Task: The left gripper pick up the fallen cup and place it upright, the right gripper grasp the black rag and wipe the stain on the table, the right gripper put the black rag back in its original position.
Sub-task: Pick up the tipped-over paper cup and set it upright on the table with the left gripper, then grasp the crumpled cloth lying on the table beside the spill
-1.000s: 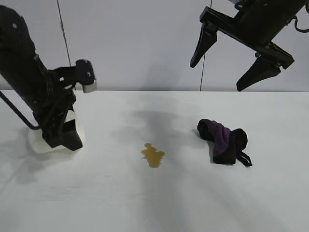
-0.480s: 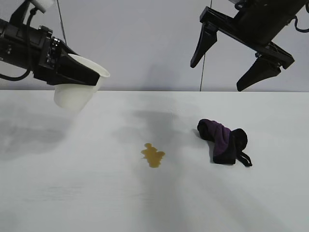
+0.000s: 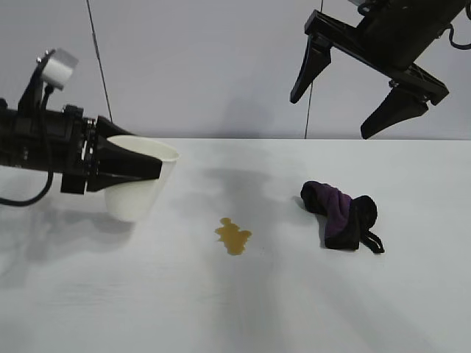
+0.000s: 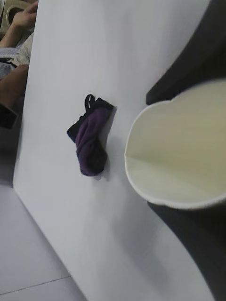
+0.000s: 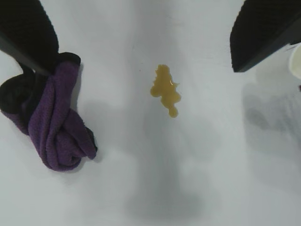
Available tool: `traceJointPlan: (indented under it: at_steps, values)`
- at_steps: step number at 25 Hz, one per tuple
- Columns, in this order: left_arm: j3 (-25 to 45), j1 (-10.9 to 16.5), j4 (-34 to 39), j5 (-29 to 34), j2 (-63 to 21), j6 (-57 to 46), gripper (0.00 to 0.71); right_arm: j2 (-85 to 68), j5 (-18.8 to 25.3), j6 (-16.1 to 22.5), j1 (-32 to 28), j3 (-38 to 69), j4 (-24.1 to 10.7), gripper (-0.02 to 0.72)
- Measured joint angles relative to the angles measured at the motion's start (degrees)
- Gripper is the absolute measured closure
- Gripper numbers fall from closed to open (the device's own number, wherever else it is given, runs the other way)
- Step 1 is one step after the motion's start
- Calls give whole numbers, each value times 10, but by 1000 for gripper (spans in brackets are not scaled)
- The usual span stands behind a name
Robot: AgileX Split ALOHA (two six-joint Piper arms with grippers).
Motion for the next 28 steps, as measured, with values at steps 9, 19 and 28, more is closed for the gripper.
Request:
traceJointPlan:
  at_steps: [9, 19, 28]
  values:
    - [0, 0, -5, 1, 36, 44, 254, 0, 1, 0, 0, 0, -1, 21]
    - [0, 0, -4, -1, 15, -10, 21, 0, 1, 0, 0, 0, -5, 21]
    - [-18, -46, 155, -285, -193, -497, 18, 0, 2, 0, 0, 0, -9, 21]
